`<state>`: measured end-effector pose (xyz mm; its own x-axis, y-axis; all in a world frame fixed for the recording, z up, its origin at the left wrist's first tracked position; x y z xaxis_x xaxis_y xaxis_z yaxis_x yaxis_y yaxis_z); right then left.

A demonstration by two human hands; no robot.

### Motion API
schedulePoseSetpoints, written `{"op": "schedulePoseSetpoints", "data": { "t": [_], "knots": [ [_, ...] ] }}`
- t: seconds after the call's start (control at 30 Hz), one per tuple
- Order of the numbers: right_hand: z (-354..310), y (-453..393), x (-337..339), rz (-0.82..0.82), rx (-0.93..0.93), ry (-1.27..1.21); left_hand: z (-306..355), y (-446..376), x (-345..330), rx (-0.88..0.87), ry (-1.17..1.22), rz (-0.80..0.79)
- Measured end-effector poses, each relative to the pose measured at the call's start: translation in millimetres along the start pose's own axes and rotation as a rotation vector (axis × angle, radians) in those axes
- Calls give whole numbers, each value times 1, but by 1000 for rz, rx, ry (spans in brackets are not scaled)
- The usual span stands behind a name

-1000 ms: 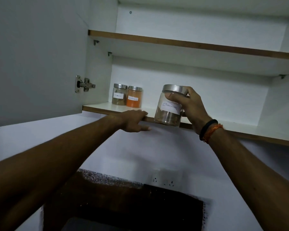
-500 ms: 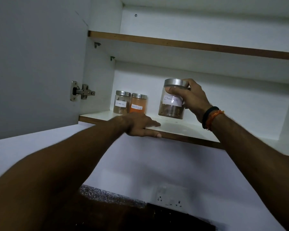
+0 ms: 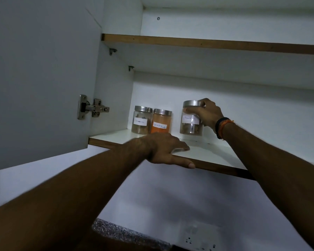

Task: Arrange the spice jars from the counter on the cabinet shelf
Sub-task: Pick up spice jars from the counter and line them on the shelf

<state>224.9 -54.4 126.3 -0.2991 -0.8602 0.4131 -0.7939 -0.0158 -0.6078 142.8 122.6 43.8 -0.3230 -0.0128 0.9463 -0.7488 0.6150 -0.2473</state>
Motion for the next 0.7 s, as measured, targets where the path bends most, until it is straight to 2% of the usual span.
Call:
{"op": "schedulePoseSetpoints", "data": {
  "t": [0.33,0.7],
  "knots": [
    [26,-29,-32,-21,-69,108,1,-3,2,14,39,-28],
    [44,-38,-50,-46,-56,69,1,-2,2,30,64,-16]
  ]
}}
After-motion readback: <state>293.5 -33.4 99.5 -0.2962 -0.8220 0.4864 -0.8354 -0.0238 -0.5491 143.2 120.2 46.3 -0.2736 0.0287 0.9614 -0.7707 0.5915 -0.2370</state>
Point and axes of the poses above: each hand's wrist, its own y-axis away from the middle knuckle, its own x-axis out of the back of the hand, z = x × y, the point moved 2 cm from there along -y, towards the middle knuckle, and after that the axes turned 2 degrees about -y, right-handed, at the moved point
